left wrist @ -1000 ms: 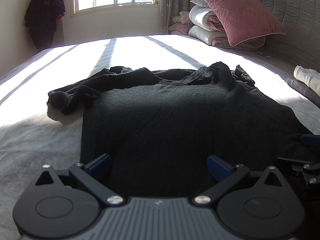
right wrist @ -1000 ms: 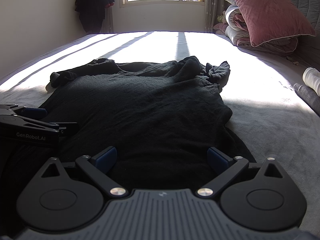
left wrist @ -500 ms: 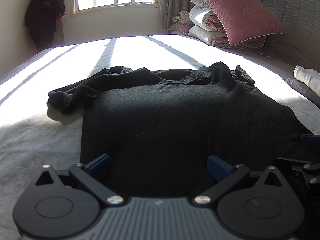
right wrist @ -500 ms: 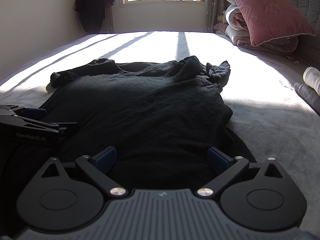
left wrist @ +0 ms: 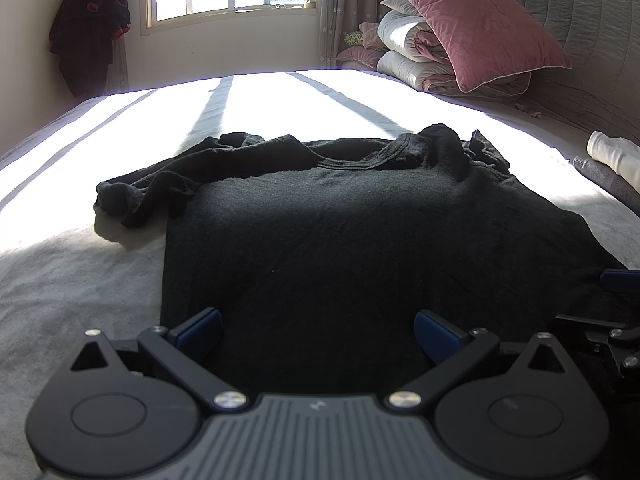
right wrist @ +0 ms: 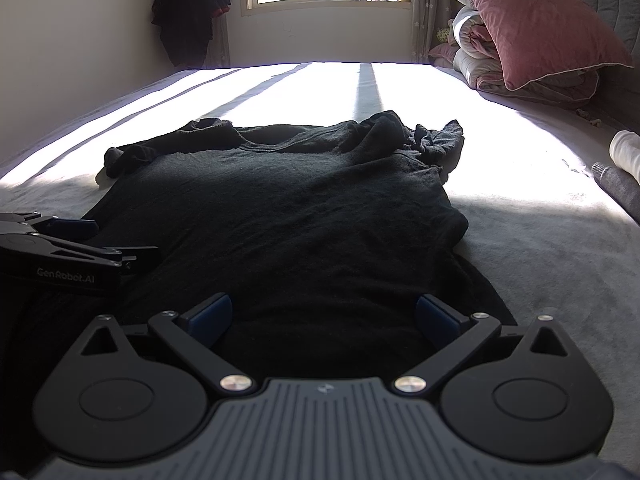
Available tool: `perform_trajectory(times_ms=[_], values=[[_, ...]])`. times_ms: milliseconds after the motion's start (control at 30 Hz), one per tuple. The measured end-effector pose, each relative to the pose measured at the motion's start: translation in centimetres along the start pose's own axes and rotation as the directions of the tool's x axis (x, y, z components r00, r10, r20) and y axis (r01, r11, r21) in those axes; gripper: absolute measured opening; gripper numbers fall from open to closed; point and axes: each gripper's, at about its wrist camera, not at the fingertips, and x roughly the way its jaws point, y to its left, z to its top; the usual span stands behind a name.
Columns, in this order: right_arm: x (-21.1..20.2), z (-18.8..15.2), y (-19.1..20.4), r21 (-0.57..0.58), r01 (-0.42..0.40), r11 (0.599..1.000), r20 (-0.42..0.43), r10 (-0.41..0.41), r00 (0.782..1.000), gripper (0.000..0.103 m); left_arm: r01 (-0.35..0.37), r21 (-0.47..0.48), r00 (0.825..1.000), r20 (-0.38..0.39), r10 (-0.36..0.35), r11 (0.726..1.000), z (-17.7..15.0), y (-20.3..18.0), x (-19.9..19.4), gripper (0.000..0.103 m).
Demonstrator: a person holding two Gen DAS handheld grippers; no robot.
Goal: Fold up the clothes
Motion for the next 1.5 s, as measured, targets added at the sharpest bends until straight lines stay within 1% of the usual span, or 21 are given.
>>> perform_trajectory(times_ms=[667, 1500], values=[[0.13, 0.01, -0.36, 0.014, -0.023, 1.0, -0.003, 0.023, 1.0, 0.103, 0.0, 0.0, 1.0, 0.0, 0.0, 1.0, 0.0, -0.01, 0.01, 0.103], [0.06, -0.13, -0.31, 0.012, -0.022, 1.0, -0.004, 0.022, 1.0, 0.103, 0.0, 0.0, 1.0, 0.0, 0.0, 1.0, 0.0, 0.0, 0.01, 0.103]])
